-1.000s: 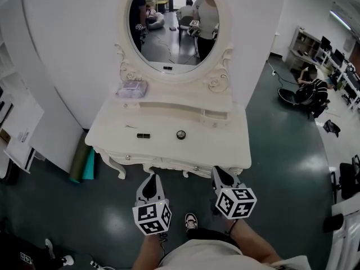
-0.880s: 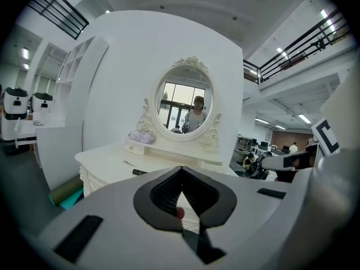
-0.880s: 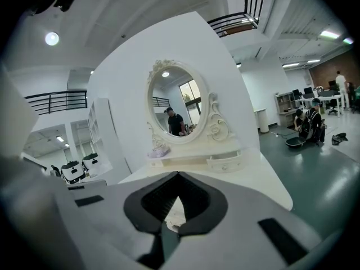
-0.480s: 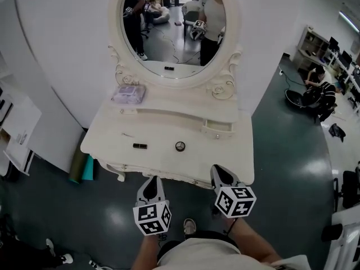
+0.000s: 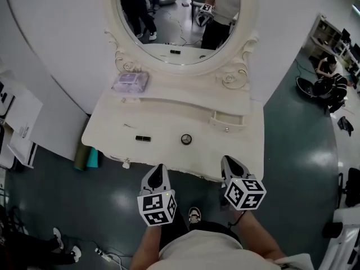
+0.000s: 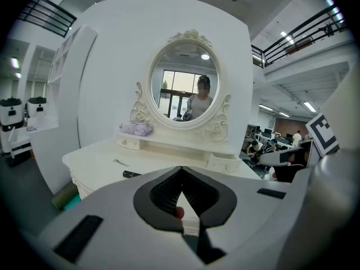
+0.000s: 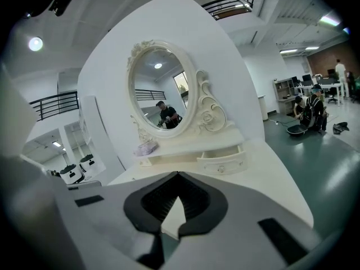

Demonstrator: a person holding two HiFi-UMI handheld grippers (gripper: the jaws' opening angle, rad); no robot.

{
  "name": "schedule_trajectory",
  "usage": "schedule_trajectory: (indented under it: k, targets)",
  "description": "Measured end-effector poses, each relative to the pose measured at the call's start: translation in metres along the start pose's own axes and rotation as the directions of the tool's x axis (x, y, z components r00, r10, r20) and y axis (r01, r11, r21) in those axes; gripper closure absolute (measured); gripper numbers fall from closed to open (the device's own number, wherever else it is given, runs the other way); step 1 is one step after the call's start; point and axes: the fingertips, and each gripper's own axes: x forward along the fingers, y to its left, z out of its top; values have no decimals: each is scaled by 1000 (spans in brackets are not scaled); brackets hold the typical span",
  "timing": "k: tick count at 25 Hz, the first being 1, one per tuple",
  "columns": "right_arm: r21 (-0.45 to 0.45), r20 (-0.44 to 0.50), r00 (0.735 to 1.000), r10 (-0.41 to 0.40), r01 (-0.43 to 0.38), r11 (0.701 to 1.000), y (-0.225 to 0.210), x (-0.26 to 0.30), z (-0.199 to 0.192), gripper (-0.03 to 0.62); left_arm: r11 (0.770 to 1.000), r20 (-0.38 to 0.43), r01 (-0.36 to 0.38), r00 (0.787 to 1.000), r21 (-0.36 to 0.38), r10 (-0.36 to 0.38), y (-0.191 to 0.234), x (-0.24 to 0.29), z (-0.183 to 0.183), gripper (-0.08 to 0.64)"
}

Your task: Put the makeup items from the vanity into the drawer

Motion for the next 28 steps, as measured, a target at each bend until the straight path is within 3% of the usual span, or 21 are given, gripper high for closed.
schedule_trajectory:
  k: [7, 20, 28]
  targets:
    - [34, 25, 998, -62, 62, 998, -3, 31, 13, 575, 997, -3, 76, 997, 28, -76, 6, 44, 22, 555]
    - [54, 104, 982, -156, 151, 987, 45, 99, 58, 575, 983, 17, 173, 985, 56, -174, 75, 112, 86, 555]
    - [48, 129, 971, -203, 198, 979, 80, 128, 72, 575, 973, 15, 223, 974, 55, -224, 113, 138, 106, 555]
